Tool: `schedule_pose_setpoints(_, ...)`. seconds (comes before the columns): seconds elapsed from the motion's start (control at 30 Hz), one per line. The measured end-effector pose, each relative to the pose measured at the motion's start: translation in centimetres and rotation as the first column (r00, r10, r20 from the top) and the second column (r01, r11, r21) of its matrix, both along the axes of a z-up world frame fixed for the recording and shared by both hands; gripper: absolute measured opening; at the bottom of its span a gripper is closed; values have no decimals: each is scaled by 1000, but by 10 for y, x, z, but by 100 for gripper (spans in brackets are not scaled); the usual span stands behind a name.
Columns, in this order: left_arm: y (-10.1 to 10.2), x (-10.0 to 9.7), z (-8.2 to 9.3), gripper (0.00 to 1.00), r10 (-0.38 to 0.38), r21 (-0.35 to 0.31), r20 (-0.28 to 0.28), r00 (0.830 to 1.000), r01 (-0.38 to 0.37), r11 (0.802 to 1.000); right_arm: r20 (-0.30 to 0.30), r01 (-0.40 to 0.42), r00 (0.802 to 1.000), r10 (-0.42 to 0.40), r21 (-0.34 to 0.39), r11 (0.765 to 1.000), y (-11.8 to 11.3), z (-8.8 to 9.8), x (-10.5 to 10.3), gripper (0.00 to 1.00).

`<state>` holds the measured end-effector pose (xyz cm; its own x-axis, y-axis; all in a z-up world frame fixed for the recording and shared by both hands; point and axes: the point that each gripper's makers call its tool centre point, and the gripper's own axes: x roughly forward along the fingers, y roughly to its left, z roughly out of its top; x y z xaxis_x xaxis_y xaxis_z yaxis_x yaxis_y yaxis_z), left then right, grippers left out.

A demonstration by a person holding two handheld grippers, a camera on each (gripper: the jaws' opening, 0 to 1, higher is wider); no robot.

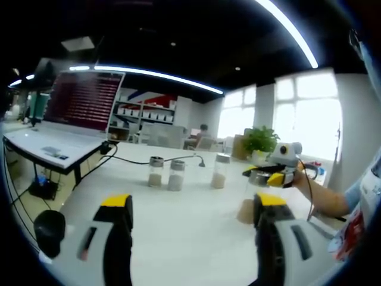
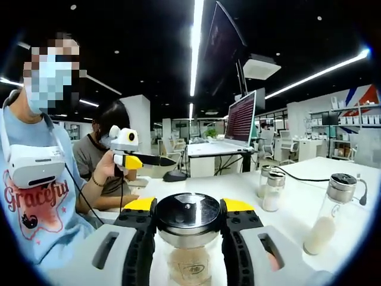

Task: Rotate the seasoning bottle until the label or dispensing opening points toward the visible target arrow and the bottle remains upright within the marked orientation range

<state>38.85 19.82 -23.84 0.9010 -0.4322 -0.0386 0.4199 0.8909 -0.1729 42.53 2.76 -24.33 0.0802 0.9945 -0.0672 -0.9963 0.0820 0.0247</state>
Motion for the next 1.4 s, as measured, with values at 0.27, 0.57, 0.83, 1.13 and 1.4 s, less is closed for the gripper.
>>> schedule_pose_setpoints(0.27,-2,-1,-1,88,-2,2,-1,1000,2,1000,4,55,998,-55,-8,998,0,-1,0,42)
schedule_pose_setpoints(0.57,-3,-1,-3,88,-3,0,-7,1000,3,1000,10,99,995,-99,-8,995,-1,-2,1,41)
schedule_pose_setpoints(0.83,-3,0,-6,88,-1,-2,-14,1000,1,1000,21,135,991,-135,4,991,-1,-2,1,41)
schedule_pose_setpoints(1.13,-3,1,-7,88,-4,-1,-18,1000,4,1000,22,175,984,-175,14,985,-1,-2,2,41)
schedule_pose_setpoints(1.4,-3,3,-8,88,-1,-6,-25,1000,0,1000,19,213,977,-213,27,977,-2,-1,4,41)
